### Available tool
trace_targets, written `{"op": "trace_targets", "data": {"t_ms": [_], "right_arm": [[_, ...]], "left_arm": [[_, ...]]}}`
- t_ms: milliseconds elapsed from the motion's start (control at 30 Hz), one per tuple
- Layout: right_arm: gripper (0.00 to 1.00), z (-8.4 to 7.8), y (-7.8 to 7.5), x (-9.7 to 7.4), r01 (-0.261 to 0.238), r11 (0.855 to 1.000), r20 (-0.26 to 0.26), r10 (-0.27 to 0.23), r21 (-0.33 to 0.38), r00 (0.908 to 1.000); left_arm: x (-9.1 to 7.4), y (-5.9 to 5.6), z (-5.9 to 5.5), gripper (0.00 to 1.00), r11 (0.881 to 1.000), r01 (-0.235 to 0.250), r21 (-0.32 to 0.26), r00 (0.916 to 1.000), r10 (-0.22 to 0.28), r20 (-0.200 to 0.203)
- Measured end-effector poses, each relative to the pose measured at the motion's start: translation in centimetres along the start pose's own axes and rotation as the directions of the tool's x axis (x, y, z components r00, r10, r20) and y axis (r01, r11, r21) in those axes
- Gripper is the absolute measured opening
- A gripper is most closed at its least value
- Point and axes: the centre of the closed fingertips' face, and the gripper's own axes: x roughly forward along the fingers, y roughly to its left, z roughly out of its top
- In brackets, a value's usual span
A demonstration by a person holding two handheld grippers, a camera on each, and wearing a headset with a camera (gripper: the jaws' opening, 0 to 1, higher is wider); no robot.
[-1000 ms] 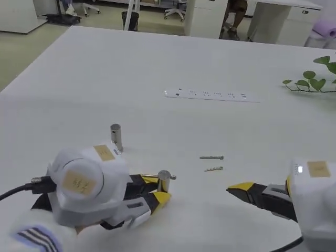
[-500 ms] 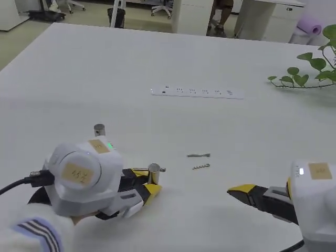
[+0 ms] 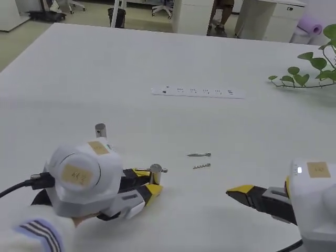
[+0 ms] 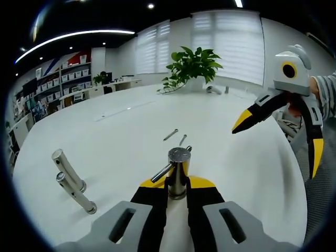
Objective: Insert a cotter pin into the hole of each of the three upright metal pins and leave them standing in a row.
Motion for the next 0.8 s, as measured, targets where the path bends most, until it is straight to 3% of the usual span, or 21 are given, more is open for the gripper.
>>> {"op": "trace_targets", "data": {"t_ms": [133,167,367,633,800], "right_arm": [[0.99,0.2,0.1,-0.1,0.002,1.0,0.011,-0.002,0.004,0.9999],[0.99,0.2,0.1,-0.2,0.003,1.0,0.012,-0.003,0.003,0.9999],[0.99,0.3,0.0,-0.4,0.011,1.0,0.018,-0.012,0.008,0.9998],[1.0,0.5,-0.4,-1.0,0.028,1.0,0.036,-0.029,0.014,0.9989],[1.0,0.3,-0.3,-1.0,0.029,0.999,0.029,-0.03,0.023,0.9991]], "left_arm": [[-0.3,0.0,0.2,0.12,1.0,-0.003,-0.014,0.9999,0.003,0.014],[-0.4,0.0,0.5,0.12,0.998,0.0,-0.056,0.9994,0.001,0.033],[-1.5,0.5,0.6,0.2,0.998,-0.013,-0.06,0.9991,0.016,0.04],[-3.5,1.6,-0.6,0.2,0.997,-0.055,-0.059,0.9984,0.056,0.004],[-4.9,3.0,-1.3,0.21,0.993,-0.102,-0.052,0.9946,0.101,-0.024]]}}
